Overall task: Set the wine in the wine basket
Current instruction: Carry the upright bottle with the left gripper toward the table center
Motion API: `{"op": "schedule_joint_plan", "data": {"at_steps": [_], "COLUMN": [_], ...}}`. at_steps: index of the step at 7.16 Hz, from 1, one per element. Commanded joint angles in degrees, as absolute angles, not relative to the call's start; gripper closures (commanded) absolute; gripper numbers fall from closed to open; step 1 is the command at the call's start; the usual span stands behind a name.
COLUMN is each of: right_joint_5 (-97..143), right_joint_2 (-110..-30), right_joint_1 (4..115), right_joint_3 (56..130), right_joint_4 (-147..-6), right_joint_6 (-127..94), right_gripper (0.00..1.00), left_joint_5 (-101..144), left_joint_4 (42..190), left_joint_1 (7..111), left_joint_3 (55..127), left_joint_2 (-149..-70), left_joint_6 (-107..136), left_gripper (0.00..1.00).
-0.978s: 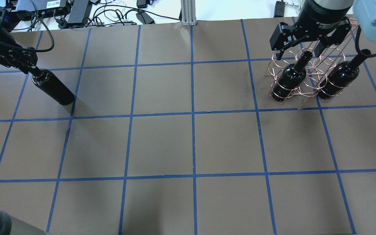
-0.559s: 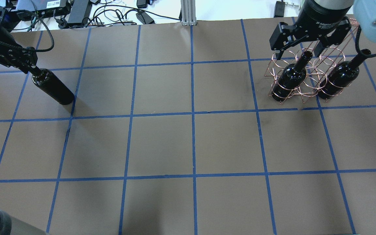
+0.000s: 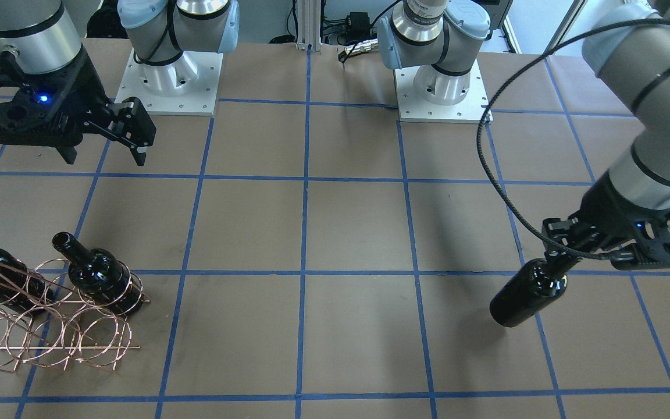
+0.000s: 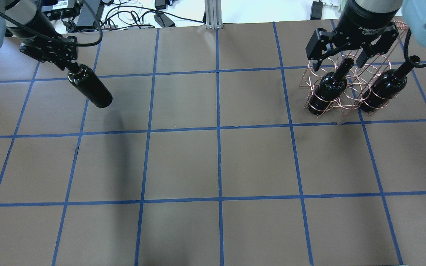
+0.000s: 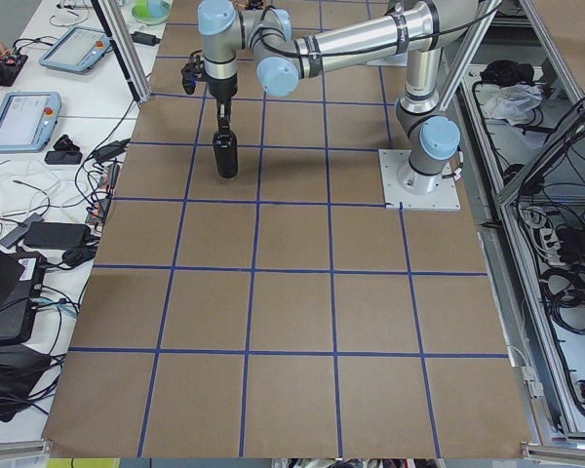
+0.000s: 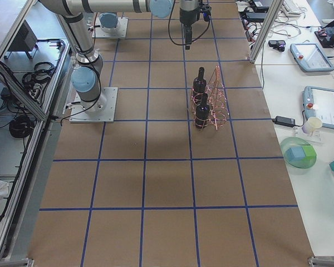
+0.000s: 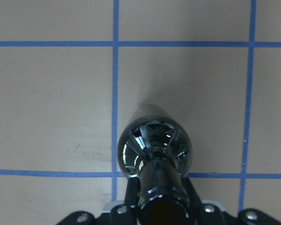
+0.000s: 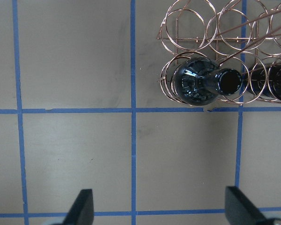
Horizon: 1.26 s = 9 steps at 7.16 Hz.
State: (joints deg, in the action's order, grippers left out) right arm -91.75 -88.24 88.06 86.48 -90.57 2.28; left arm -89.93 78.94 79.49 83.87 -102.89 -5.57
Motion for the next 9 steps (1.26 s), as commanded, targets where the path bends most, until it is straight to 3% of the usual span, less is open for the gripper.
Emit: {"op": "schedule_joint_plan", "data": {"at_steps": [1, 5, 9], "right_joint_5": [-91.7, -92.3, -92.5], "right_joint_2": [-88.3, -88.2, -88.2], "right_joint_1": [88.1, 88.0, 88.0], "right_joint_3": [86.5, 86.5, 86.5], "right_joint_4": [-89.6, -89.5, -89.5], "right_joint_6": [2.3, 2.5, 2.4], "right_gripper": [0.0, 0.0, 0.0], "left_joint_5": [-90.0, -90.9, -88.1], "left_joint_4": [81.6, 80.1, 78.3], "left_joint_1": [88.8, 107.4, 111.4], "left_joint_3": [87.9, 95.9, 99.2], "left_joint_2": [-97.8, -93.8, -94.0], "left_joint_6": [11.3, 43.2, 51.4], "left_gripper": [0.92, 0.93, 0.93]}}
